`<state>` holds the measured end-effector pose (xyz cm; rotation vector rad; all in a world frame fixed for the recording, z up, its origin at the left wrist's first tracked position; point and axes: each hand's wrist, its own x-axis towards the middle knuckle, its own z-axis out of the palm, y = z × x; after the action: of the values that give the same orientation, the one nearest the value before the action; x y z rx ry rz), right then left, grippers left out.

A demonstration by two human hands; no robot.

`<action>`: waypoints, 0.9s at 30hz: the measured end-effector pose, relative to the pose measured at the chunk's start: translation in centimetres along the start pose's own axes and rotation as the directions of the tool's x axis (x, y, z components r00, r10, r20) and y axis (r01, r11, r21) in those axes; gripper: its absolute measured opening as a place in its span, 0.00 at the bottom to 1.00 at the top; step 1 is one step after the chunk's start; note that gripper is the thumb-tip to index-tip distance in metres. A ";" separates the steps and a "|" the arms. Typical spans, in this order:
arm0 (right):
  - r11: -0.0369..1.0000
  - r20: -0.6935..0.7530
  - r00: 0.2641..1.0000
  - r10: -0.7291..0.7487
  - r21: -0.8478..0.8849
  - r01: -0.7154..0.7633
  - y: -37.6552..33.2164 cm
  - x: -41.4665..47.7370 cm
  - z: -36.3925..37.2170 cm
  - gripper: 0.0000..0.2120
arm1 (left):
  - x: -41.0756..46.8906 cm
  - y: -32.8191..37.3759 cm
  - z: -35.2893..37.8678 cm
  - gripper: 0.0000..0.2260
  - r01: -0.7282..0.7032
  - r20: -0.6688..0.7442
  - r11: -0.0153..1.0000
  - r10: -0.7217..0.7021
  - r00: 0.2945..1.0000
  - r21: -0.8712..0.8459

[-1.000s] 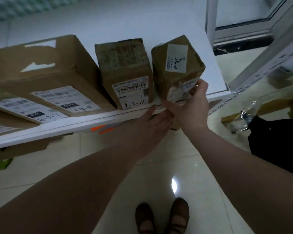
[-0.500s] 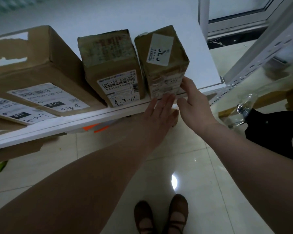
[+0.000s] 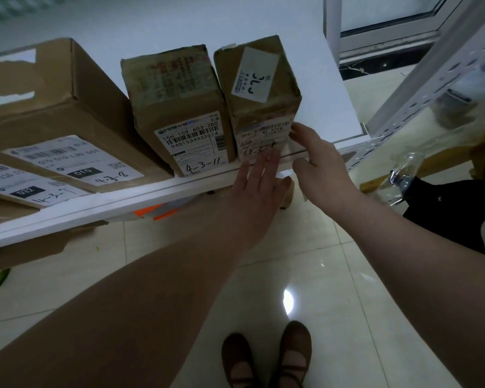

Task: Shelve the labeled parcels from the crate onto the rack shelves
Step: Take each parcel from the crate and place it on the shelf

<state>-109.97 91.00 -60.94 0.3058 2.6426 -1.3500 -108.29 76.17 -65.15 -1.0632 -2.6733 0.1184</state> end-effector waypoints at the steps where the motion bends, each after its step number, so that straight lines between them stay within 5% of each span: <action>1: 1.000 -0.004 1.000 0.001 -0.008 -0.001 0.2 -0.1 -0.1 0.32 | 0.1 0.0 0.1 0.30 0.005 0.002 1.000 -0.005 1.000 -0.001; 17: 1.000 0.010 1.000 -0.026 -0.007 0.027 -0.2 1.4 0.6 0.35 | 0.4 -1.7 -0.8 0.24 -0.021 0.089 1.000 0.020 0.996 0.000; 27: 0.997 0.243 0.969 0.052 -0.061 -0.038 -3.1 6.4 -1.1 0.43 | -2.1 -4.1 -1.4 0.25 0.077 0.182 0.992 -0.095 0.979 0.104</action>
<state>-117.02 90.83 -59.40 0.1779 2.4496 -1.2116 -109.16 71.73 -63.53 -0.9475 -2.8419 0.3425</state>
